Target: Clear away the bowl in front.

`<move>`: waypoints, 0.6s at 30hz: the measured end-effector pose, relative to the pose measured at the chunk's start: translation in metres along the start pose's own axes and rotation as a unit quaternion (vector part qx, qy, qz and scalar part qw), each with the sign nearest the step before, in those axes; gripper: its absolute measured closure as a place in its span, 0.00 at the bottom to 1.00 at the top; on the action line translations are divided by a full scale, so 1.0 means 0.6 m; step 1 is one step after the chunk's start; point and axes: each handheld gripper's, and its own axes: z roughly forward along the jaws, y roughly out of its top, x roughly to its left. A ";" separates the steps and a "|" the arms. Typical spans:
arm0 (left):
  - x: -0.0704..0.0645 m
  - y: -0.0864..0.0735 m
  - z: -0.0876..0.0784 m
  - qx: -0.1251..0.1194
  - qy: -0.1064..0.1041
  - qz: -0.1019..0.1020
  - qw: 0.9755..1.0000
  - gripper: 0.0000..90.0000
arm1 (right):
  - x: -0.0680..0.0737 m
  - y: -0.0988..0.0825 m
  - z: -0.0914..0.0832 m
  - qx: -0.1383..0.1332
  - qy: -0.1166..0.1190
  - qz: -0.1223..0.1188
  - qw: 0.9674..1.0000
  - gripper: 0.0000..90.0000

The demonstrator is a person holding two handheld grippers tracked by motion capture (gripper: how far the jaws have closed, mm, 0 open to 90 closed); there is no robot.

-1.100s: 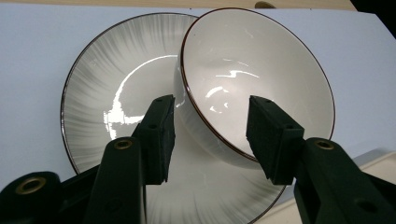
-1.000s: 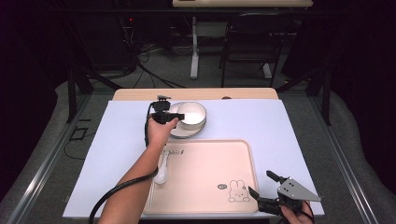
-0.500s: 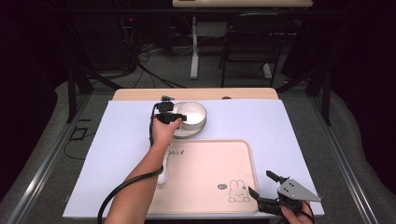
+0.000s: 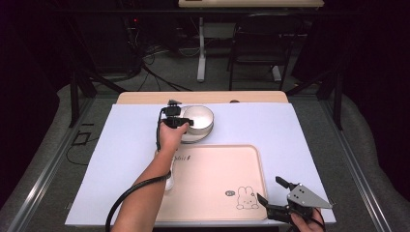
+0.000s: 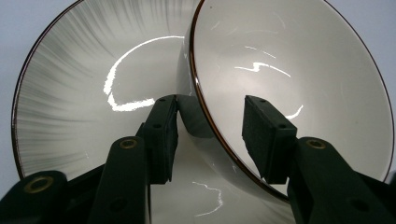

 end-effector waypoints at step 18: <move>-0.005 0.007 0.016 0.011 0.017 -0.017 1.000 0.67 | -0.001 0.000 0.000 -0.002 0.001 0.002 1.000 0.16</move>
